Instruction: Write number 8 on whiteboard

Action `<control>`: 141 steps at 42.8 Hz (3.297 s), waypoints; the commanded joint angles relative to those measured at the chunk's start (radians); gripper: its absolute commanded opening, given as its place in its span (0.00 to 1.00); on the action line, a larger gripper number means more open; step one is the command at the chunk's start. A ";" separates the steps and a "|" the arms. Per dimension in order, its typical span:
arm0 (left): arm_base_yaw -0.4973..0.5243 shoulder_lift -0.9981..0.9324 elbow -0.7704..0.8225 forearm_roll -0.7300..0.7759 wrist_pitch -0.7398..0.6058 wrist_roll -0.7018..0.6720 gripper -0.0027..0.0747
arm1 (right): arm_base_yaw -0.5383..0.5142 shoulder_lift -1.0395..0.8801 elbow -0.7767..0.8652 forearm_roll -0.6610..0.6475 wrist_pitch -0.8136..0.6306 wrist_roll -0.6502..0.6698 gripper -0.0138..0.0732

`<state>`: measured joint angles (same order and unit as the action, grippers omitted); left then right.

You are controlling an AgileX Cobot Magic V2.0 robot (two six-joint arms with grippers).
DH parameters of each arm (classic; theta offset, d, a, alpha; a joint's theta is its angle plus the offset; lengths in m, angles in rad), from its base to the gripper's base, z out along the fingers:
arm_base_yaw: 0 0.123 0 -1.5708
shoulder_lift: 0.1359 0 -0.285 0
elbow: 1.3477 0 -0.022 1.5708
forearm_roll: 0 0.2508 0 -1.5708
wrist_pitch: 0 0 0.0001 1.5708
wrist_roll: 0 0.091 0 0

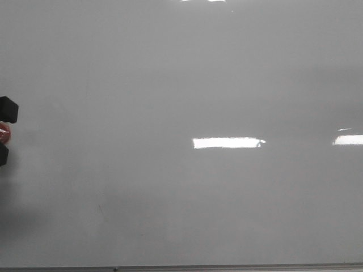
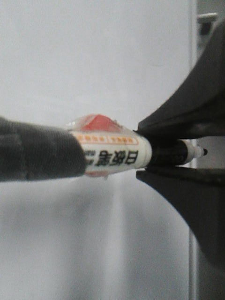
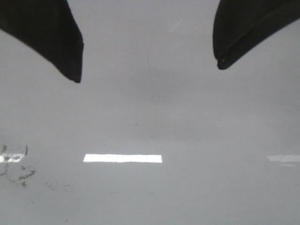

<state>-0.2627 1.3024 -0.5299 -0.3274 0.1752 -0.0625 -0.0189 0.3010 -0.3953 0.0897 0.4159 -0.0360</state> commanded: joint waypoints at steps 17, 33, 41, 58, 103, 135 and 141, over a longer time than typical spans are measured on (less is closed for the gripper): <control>-0.007 -0.107 -0.355 -0.023 0.976 0.672 0.02 | 0.065 0.138 -0.087 0.051 0.073 -0.033 0.84; -0.197 -0.107 -0.416 -0.030 0.961 0.874 0.01 | 0.386 0.505 -0.358 0.391 0.418 -0.586 0.84; -0.347 -0.107 -0.416 -0.030 0.921 0.947 0.01 | 0.571 0.739 -0.554 0.473 0.509 -0.725 0.84; -0.435 -0.107 -0.418 -0.030 0.915 0.968 0.01 | 0.833 1.089 -0.845 0.473 0.533 -0.766 0.84; -0.435 -0.107 -0.418 -0.030 0.898 0.959 0.01 | 0.873 1.307 -1.033 0.477 0.751 -0.755 0.08; -0.423 -0.112 -0.413 -0.032 0.960 0.795 0.50 | 0.698 1.080 -0.822 0.477 0.678 -0.744 0.09; -0.335 -0.192 -0.347 -0.109 0.908 0.791 0.17 | 0.600 0.954 -0.679 0.477 0.594 -0.744 0.09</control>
<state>-0.6346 1.1800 -0.8834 -0.3681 1.1297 0.7429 0.6217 1.3343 -1.0984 0.5275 1.0766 -0.7816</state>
